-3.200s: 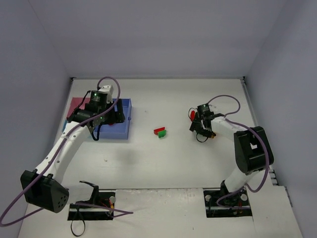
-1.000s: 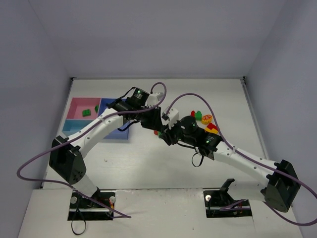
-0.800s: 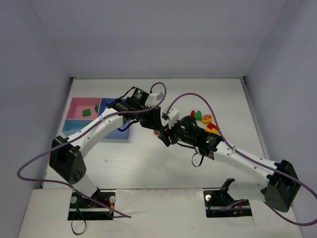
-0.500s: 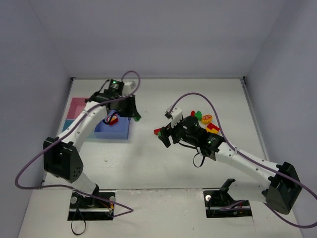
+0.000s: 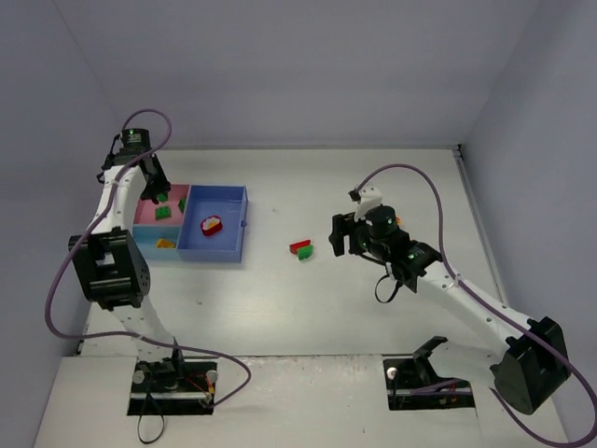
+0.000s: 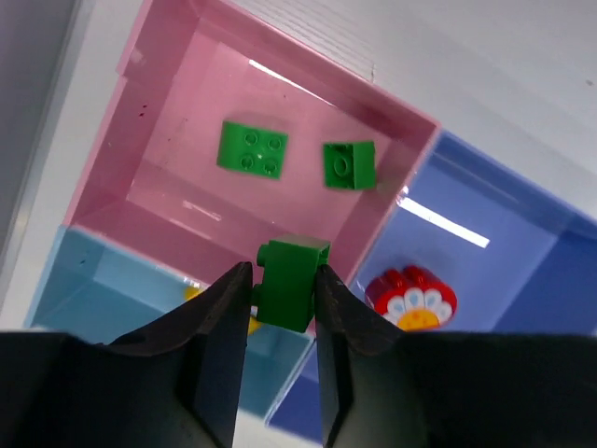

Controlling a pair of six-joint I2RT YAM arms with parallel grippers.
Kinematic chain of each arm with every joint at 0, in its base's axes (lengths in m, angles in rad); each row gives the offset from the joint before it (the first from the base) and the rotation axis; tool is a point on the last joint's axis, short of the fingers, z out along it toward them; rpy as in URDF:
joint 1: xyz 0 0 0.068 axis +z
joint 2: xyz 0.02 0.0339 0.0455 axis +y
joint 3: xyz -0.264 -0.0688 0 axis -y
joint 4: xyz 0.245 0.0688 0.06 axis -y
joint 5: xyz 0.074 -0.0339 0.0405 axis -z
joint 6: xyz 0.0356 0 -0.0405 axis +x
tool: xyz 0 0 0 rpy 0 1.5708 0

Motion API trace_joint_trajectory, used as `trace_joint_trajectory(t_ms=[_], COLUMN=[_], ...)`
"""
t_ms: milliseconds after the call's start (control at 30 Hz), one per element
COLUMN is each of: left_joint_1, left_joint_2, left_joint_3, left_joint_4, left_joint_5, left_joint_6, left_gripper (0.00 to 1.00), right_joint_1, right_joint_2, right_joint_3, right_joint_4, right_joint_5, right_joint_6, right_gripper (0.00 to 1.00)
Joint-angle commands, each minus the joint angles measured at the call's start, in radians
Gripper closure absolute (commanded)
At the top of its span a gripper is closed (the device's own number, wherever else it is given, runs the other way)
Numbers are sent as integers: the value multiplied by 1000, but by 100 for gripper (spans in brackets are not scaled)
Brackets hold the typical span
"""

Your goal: Sort the legos into containers by color

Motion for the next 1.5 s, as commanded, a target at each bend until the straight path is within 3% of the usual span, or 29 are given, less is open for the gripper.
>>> trace_joint_trajectory(t_ms=[0, 233, 433, 533, 767, 1000, 1167, 1467], left_joint_1=[13, 18, 10, -5, -195, -420, -493, -525], left_joint_2=[74, 176, 95, 4, -214, -356, -418, -464], left_joint_3=[87, 170, 152, 86, -115, -256, -354, -451], left_joint_4=[8, -23, -20, -2, 51, 35, 28, 18], left_joint_5=[-53, -75, -9, 26, 86, 126, 123, 135], left_joint_6=[-21, -40, -70, -93, -95, -89, -92, -98], left_gripper=[72, 51, 33, 29, 28, 28, 28, 28], right_joint_1=[-18, -93, -266, -336, -485, -535, -536, -535], right_joint_2=[-27, 11, 114, 192, 379, 559, 634, 689], right_joint_3=[49, 79, 142, 171, 240, 314, 362, 360], right_joint_4=[-15, -50, -66, -66, -93, -93, -89, -83], right_joint_5=[102, 175, 173, 181, 158, 152, 133, 109], right_joint_6=[37, 85, 166, 186, 261, 324, 381, 404], right_gripper=[27, 26, 26, 24, 22, 23, 26, 30])
